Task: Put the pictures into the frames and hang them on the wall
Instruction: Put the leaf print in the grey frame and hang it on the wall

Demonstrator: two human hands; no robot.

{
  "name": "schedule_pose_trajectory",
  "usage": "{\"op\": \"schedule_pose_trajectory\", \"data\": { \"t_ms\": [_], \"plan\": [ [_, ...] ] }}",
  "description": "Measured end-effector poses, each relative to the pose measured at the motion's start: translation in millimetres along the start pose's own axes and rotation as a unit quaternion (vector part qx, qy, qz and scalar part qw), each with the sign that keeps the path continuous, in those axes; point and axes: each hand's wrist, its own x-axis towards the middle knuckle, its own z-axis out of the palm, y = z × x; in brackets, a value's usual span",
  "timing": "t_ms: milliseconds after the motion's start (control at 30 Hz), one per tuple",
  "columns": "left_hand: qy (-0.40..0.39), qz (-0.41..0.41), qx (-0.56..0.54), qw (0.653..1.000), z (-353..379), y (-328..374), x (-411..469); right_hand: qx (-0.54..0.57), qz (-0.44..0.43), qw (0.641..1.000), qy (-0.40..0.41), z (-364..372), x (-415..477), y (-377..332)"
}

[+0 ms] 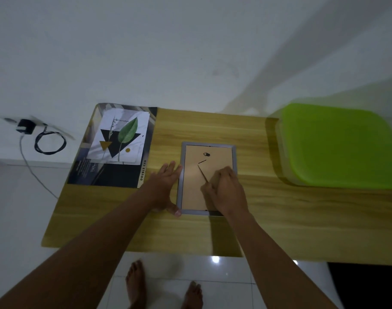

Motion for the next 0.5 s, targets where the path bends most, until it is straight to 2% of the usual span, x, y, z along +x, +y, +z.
{"op": "schedule_pose_trajectory", "data": {
  "t_ms": [367, 500],
  "plan": [
    [0.009, 0.005, -0.023, 1.000, 1, -2, 1, 0.073, 0.058, 0.995, 0.029, -33, 4, -12],
    [0.019, 0.004, 0.005, 1.000, 2, 0, 2, 0.049, 0.089, 0.993, 0.051, -61, 24, -6]
  ]
}}
